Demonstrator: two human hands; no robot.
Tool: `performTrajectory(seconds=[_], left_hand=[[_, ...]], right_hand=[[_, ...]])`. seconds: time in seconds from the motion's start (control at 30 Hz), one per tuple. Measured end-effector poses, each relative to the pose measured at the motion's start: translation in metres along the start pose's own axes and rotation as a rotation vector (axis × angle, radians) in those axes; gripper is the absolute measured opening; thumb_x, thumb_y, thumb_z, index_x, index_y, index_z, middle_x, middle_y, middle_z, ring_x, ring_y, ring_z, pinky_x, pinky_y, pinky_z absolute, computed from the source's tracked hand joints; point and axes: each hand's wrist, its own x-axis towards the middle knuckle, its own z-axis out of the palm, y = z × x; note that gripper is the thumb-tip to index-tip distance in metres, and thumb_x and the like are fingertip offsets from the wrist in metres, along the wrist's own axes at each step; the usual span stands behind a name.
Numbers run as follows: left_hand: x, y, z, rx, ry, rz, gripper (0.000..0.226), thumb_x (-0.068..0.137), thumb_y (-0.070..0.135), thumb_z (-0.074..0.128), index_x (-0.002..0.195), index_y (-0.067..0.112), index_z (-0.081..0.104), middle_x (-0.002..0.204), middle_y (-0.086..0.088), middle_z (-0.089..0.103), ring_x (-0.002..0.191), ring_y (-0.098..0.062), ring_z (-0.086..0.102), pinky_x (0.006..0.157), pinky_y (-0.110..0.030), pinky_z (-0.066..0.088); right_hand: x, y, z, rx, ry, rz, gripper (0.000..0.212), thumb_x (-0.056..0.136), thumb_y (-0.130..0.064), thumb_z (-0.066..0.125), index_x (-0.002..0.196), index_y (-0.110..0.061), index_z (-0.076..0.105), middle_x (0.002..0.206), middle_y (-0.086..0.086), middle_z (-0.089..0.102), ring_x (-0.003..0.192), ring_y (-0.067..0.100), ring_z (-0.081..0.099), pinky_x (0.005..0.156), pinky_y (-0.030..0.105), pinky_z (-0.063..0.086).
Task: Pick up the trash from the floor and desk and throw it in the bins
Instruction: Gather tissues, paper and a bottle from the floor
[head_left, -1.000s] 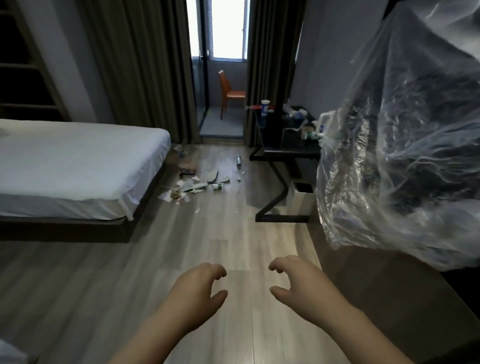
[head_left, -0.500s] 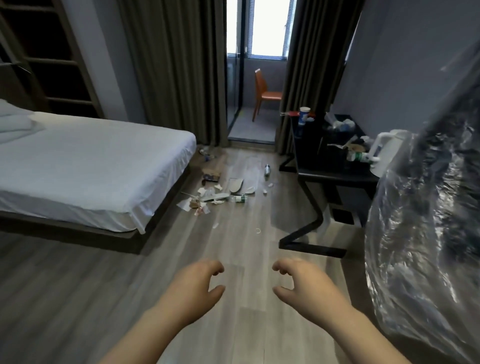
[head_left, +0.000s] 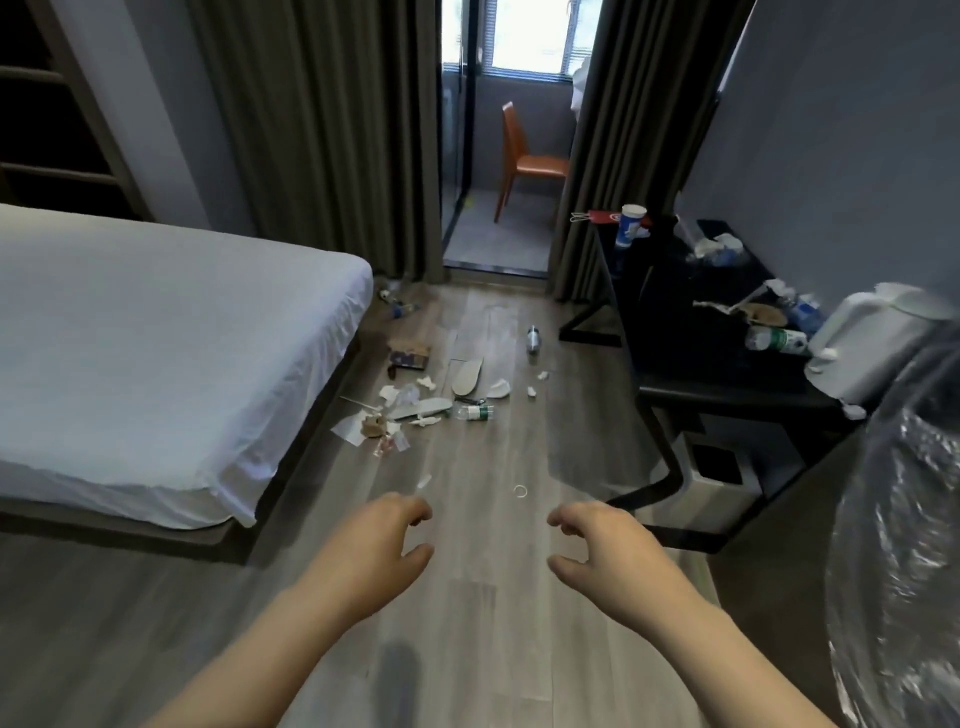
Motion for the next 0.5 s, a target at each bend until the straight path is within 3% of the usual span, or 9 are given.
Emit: performTrajectory(seconds=[0.27, 0.5], left_hand=[[0.133, -0.031, -0.026, 0.006, -0.063, 0.032, 0.036, 0.091, 0.037, 0.055, 0.125, 0.027, 0.054, 0.121, 0.01, 0.056, 0.107, -0.005, 0.054, 0.087, -0.017, 0.042], [0.265, -0.045, -0.043, 0.008, -0.087, -0.052, 0.037, 0.091, 0.037, 0.056, 0.127, 0.028, 0.053, 0.124, 0.01, 0.056, 0.11, -0.007, 0.053, 0.092, -0.021, 0.043]], right_hand=[[0.13, 0.019, -0.013, 0.027, -0.04, 0.069, 0.044, 0.084, -0.036, 0.062, 0.127, -0.028, 0.054, 0.118, -0.007, 0.06, 0.106, 0.008, 0.057, 0.088, 0.025, 0.048], [0.271, 0.056, -0.035, 0.057, -0.079, 0.051, 0.044, 0.082, -0.034, 0.062, 0.125, -0.027, 0.056, 0.118, -0.006, 0.06, 0.107, 0.01, 0.056, 0.084, 0.024, 0.045]])
